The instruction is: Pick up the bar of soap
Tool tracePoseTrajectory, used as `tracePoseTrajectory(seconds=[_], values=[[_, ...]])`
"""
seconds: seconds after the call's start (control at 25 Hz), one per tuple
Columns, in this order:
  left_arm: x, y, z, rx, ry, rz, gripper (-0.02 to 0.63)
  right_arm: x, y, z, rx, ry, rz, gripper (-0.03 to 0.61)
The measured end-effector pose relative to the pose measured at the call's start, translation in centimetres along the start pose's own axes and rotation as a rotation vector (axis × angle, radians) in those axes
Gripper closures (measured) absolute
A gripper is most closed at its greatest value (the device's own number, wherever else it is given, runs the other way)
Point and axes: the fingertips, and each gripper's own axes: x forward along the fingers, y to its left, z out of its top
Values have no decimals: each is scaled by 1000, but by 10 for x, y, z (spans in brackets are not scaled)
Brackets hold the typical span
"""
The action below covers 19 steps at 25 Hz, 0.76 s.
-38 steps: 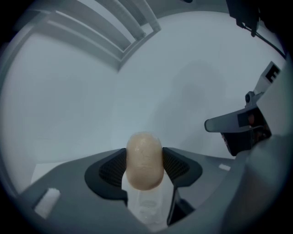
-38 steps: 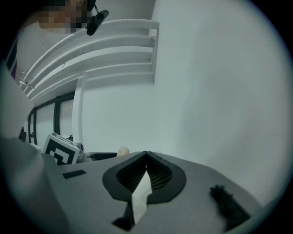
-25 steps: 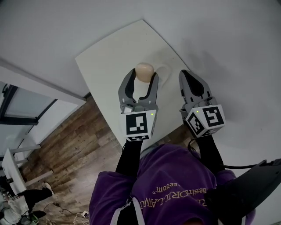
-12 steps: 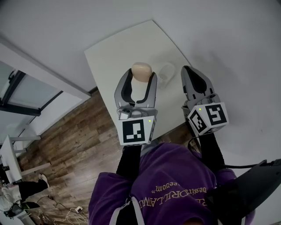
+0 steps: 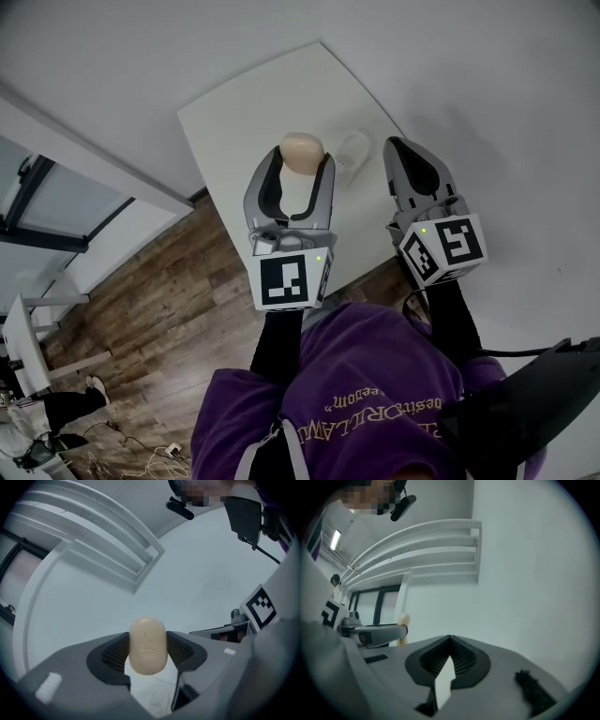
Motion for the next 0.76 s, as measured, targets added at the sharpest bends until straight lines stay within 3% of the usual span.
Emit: tracePoseTrajectory(seconds=[0.6, 0.76], values=[[19, -1, -13, -20, 29, -15, 354, 17, -16, -10, -1, 22, 9, 569], [2, -6, -7, -23, 32, -17, 354, 1, -6, -6, -4, 20, 7, 569]])
